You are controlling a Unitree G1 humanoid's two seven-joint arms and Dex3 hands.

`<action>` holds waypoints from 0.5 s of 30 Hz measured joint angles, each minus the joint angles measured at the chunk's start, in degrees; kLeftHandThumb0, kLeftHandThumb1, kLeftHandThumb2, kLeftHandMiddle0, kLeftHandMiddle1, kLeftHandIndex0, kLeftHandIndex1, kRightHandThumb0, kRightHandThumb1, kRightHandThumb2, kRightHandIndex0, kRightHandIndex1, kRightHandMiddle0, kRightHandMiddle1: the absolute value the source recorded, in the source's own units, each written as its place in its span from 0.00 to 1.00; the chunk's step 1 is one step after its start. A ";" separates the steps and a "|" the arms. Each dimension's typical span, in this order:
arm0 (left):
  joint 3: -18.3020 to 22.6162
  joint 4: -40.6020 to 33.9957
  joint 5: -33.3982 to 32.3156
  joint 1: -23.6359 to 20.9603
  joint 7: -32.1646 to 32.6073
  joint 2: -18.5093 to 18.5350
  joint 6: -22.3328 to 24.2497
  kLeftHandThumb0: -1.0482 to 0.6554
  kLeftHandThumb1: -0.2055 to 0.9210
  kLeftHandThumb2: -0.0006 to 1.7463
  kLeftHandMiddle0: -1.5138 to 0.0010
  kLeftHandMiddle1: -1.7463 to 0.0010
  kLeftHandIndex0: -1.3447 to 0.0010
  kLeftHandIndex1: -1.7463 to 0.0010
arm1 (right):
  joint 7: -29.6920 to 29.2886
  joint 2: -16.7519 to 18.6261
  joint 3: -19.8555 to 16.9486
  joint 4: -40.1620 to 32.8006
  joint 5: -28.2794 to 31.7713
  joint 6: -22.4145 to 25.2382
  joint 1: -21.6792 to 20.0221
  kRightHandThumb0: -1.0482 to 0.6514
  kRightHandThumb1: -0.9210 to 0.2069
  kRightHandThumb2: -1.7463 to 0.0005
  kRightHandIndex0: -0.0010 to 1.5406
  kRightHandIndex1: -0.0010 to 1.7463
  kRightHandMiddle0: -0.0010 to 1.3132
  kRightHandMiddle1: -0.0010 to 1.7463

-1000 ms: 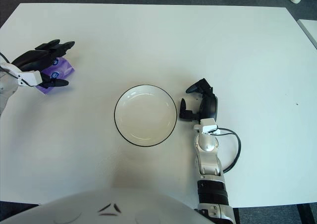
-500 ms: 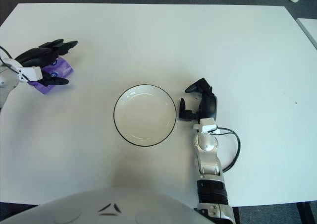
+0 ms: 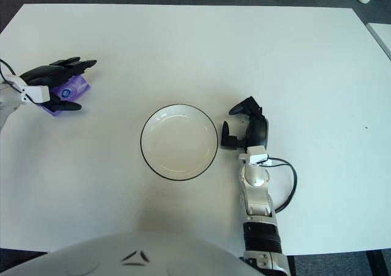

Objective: Put the tissue paper into the plate.

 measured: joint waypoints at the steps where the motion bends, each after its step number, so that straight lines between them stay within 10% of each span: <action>1: -0.08 -0.24 0.20 0.00 -0.15 0.18 0.54 0.03 0.64 0.43 1.00 1.00 1.00 1.00 | 0.03 0.00 0.00 0.00 0.00 -0.01 0.00 0.61 0.82 0.06 0.59 0.92 0.47 1.00; 15: -0.54 -1.09 1.69 0.45 0.11 2.26 2.07 0.04 0.65 0.42 1.00 1.00 1.00 1.00 | 0.10 -0.01 -0.07 0.02 -0.04 -0.11 -0.01 0.61 0.82 0.06 0.59 0.92 0.47 1.00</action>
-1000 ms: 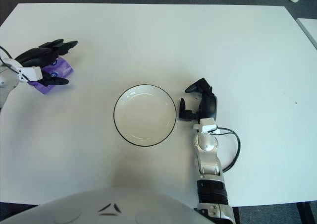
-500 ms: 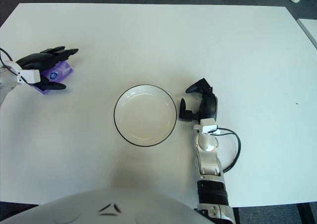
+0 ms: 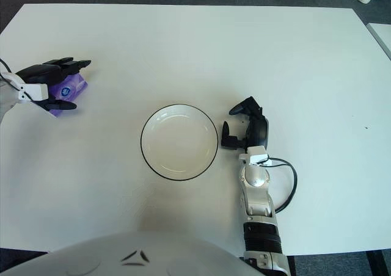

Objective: Put the tissue paper into the plate.

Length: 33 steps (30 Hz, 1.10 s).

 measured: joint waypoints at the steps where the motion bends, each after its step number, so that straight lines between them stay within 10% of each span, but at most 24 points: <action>1: 0.01 0.22 0.00 0.18 0.27 0.44 -0.54 0.04 0.65 0.42 1.00 1.00 1.00 1.00 | 0.05 -0.01 0.01 0.01 0.00 -0.01 -0.03 0.61 0.82 0.06 0.59 0.92 0.47 1.00; 33: 3.53 -1.57 0.69 5.60 8.79 4.19 -2.64 0.01 0.67 0.41 1.00 1.00 1.00 1.00 | 0.17 -0.02 0.04 0.05 -0.15 0.28 -0.25 0.61 0.84 0.05 0.60 0.90 0.48 1.00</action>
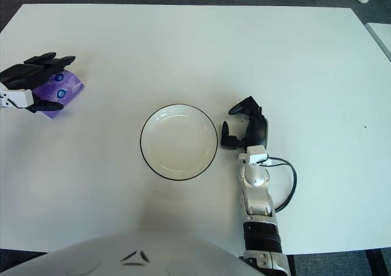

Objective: Put the tissue paper into the plate.

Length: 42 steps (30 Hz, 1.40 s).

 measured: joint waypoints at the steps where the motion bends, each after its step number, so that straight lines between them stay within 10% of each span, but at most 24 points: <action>1: 0.30 -0.64 -0.03 0.44 -0.10 0.20 0.54 0.01 0.69 0.40 1.00 1.00 1.00 1.00 | 0.00 0.00 0.00 0.00 0.00 0.01 -0.01 0.61 0.84 0.05 0.60 0.91 0.48 1.00; 10: 4.24 -15.82 2.28 4.10 -4.06 -0.45 20.96 0.00 0.94 0.28 1.00 1.00 1.00 1.00 | 0.02 -0.02 0.00 0.03 0.02 -0.86 -0.60 0.61 0.84 0.04 0.59 0.93 0.48 1.00; 17: 2.93 -18.88 9.72 4.63 -1.23 -4.25 35.41 0.00 1.00 0.41 1.00 1.00 1.00 1.00 | 0.45 -0.06 0.02 0.43 0.05 -0.67 -0.53 0.61 0.84 0.04 0.59 0.94 0.48 1.00; 42: -5.56 -18.98 19.49 1.12 -4.10 -8.62 53.00 0.00 1.00 0.57 1.00 0.81 1.00 1.00 | 1.10 -0.21 -0.35 1.17 0.42 -0.79 -1.23 0.61 0.81 0.06 0.58 0.93 0.46 1.00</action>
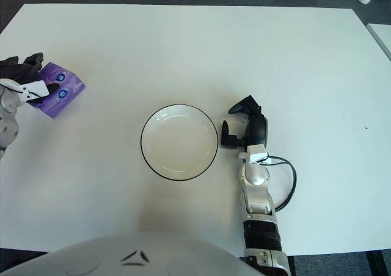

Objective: Put the tissue paper into the plate.

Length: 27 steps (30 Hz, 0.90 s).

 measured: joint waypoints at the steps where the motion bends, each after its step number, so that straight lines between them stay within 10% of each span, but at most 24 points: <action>1: -0.31 0.06 0.21 -0.16 -0.01 -0.39 0.34 0.00 1.00 0.58 1.00 0.81 0.99 1.00 | 0.07 0.00 0.00 0.04 0.00 -0.05 -0.03 0.61 0.81 0.06 0.58 0.93 0.46 1.00; 27: -3.03 -4.17 1.08 1.38 0.84 -6.89 5.07 0.00 1.00 0.58 1.00 0.83 1.00 0.97 | 1.82 -0.25 -0.37 0.68 0.36 -2.01 -0.10 0.61 0.80 0.05 0.57 0.98 0.45 1.00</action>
